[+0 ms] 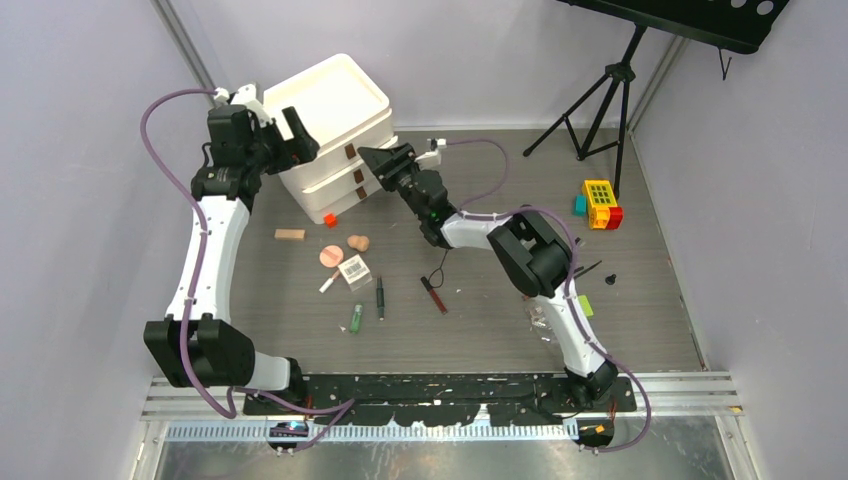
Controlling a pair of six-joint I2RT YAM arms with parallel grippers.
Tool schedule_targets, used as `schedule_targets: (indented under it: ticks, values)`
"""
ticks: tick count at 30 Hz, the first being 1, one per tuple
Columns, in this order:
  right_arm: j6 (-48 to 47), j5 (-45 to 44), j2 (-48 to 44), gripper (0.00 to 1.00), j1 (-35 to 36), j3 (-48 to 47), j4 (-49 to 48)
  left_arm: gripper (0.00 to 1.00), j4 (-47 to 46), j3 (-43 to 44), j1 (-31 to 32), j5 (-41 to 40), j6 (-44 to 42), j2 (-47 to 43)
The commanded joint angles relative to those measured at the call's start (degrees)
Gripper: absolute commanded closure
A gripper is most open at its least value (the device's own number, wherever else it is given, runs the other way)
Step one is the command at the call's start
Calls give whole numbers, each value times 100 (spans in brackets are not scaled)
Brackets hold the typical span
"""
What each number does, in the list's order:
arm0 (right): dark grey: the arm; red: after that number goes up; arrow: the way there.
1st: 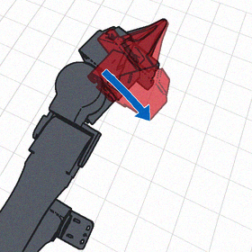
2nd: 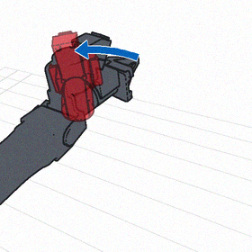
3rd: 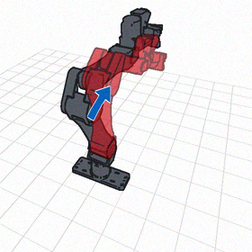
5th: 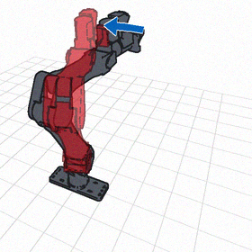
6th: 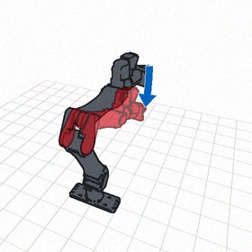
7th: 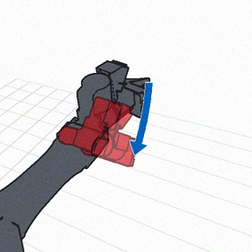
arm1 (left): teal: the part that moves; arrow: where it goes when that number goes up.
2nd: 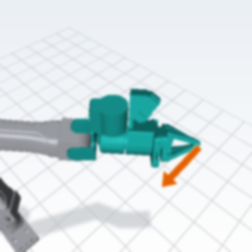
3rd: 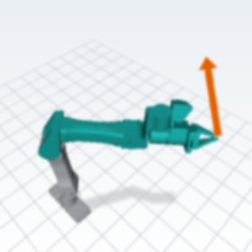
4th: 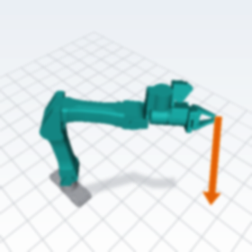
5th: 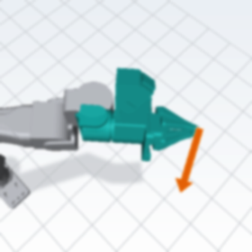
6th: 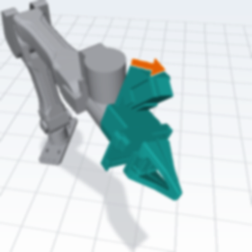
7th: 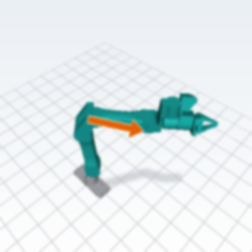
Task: Organize the makeup
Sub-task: Open the drawer in the storage box.
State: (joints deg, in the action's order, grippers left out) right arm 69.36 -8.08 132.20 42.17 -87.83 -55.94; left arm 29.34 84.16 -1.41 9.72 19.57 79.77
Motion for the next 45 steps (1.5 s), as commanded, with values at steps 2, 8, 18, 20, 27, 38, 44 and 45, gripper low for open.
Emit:
schedule_targets:
  ticks: [2,8,18,20,27,38,44,45]
  values:
    - [108,-119,160,35,75,-453,-268,4,-250,-14,-44,126,64,8]
    - [158,-115,309,38,88,-637,-218,4,-251,0,-66,135,55,21]
    - [227,-115,524,45,108,-940,-81,4,-297,-31,-122,247,108,70]
    - [226,-107,540,45,114,-969,-73,4,-302,-27,-123,276,108,73]
    - [342,-44,617,46,140,-937,-426,4,-333,-40,-166,299,125,78]
    - [392,12,762,45,164,-1074,-540,4,-363,-58,-194,364,152,87]
    - [375,35,794,46,164,-1226,-472,4,-372,-65,-211,406,161,89]
    - [376,34,797,46,161,-1242,-459,4,-379,-65,-212,415,161,86]
